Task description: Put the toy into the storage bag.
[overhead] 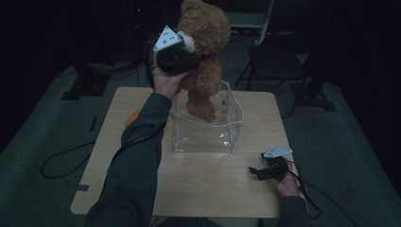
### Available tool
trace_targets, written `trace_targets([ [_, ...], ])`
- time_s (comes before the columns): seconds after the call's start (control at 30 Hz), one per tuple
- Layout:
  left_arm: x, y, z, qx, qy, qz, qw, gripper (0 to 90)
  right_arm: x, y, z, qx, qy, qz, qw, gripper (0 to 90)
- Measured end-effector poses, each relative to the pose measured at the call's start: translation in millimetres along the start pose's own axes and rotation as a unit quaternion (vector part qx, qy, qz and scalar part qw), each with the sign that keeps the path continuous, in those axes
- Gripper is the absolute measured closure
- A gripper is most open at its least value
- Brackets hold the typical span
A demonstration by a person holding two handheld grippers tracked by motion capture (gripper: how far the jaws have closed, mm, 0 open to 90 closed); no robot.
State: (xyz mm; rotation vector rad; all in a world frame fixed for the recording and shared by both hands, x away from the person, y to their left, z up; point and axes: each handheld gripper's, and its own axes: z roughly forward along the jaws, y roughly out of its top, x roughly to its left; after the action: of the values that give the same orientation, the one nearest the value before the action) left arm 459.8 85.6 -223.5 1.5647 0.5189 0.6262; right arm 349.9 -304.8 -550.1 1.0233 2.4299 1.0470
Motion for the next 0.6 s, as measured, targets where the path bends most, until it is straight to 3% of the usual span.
trace_targets([
  [0.6, -7.3, -3.9, 13.5, -0.001, -0.026, -0.010, 0.9996, 38.5, 0.0, 0.0, 0.0, 0.000, 0.000, 0.000, 1.0000, 11.7],
])
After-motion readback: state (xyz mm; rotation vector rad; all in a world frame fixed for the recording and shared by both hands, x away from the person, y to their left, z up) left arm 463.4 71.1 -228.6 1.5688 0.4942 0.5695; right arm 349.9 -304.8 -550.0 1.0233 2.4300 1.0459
